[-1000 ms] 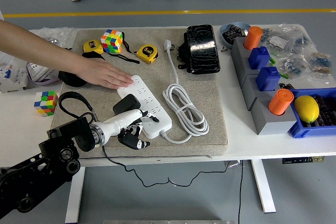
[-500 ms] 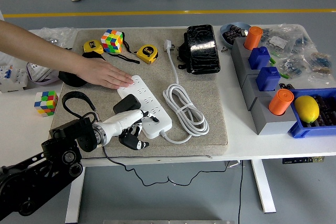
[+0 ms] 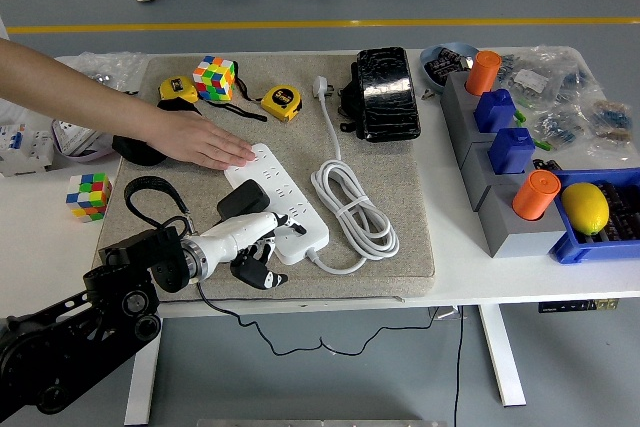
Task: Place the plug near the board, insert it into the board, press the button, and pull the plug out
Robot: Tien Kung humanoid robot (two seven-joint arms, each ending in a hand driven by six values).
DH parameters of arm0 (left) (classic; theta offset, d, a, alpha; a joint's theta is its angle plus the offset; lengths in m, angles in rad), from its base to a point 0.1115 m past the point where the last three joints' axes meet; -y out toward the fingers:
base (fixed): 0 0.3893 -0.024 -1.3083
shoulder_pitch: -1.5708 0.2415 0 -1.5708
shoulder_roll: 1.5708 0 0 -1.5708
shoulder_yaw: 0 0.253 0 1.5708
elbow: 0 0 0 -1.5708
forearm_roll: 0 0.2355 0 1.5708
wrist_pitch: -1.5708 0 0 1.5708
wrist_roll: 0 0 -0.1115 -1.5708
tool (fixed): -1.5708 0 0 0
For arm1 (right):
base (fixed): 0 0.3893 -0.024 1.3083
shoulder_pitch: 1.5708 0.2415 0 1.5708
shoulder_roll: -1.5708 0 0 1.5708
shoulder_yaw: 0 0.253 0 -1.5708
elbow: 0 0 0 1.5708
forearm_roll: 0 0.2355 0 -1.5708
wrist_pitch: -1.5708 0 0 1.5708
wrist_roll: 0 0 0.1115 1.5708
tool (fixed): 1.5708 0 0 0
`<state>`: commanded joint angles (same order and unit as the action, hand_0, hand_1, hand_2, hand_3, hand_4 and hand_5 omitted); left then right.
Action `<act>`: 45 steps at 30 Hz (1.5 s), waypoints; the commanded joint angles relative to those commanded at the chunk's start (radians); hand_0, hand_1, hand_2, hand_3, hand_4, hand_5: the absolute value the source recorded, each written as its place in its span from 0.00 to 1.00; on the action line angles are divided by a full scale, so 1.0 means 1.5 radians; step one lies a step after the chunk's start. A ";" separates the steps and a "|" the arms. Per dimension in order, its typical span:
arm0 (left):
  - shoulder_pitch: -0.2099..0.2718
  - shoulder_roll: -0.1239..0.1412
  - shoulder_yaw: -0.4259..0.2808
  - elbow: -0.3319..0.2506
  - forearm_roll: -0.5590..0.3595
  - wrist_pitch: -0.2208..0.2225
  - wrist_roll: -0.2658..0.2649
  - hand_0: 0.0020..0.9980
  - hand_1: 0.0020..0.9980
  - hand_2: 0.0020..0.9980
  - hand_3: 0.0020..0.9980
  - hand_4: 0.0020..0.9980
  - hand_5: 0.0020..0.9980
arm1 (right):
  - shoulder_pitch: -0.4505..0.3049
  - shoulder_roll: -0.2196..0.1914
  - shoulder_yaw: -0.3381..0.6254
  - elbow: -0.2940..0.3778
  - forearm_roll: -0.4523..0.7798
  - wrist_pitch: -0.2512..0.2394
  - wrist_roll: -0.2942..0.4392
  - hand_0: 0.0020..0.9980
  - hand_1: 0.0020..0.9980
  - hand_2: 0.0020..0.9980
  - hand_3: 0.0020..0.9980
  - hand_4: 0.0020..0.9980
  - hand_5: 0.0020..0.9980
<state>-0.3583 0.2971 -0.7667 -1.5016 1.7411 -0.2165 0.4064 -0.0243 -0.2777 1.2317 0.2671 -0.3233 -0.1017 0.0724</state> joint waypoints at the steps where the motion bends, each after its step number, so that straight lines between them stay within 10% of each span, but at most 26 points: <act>1: 0.000 0.000 0.000 0.000 0.002 0.000 0.000 0.05 0.07 0.15 0.77 0.78 0.00 | 0.000 0.000 0.000 0.000 0.000 0.000 0.000 0.49 0.54 0.52 0.51 0.82 0.34; 21: -0.005 0.011 -0.006 -0.025 0.073 -0.004 0.027 0.05 0.07 0.15 0.75 0.78 0.00 | -0.001 0.000 0.006 0.002 -0.005 0.000 0.000 0.49 0.54 0.52 0.51 0.82 0.34; 29: 0.009 0.021 -0.035 -0.032 -0.076 0.007 -0.035 0.05 0.07 0.15 0.73 0.78 0.00 | 0.000 0.001 0.007 0.002 -0.005 0.000 0.000 0.49 0.54 0.52 0.51 0.82 0.34; 36: 0.019 0.017 -0.041 0.006 -0.185 0.111 -0.173 0.07 0.07 0.18 0.68 0.66 0.00 | 0.000 0.001 0.007 0.002 -0.007 0.000 0.000 0.49 0.54 0.52 0.51 0.82 0.34; 42: 0.020 0.010 -0.040 0.058 -0.279 0.258 -0.319 0.15 0.12 0.25 0.61 0.76 0.05 | -0.001 0.002 0.005 0.002 -0.005 0.000 0.000 0.49 0.54 0.52 0.51 0.82 0.34; 43: 0.021 0.009 -0.041 0.062 -0.277 0.271 -0.329 0.27 0.31 0.43 0.56 0.87 0.21 | -0.001 0.002 0.005 0.002 -0.005 0.000 0.000 0.49 0.54 0.52 0.51 0.82 0.34; 45: 0.021 0.006 -0.047 0.074 -0.243 0.297 -0.347 0.27 0.31 0.43 0.56 0.87 0.21 | 0.000 0.001 0.005 0.002 -0.006 0.000 0.000 0.49 0.54 0.52 0.51 0.82 0.34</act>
<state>-0.3275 0.3060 -0.8378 -1.3905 1.3773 0.2295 -0.1145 -0.0248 -0.2757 1.2388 0.2701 -0.3318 -0.1018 0.0726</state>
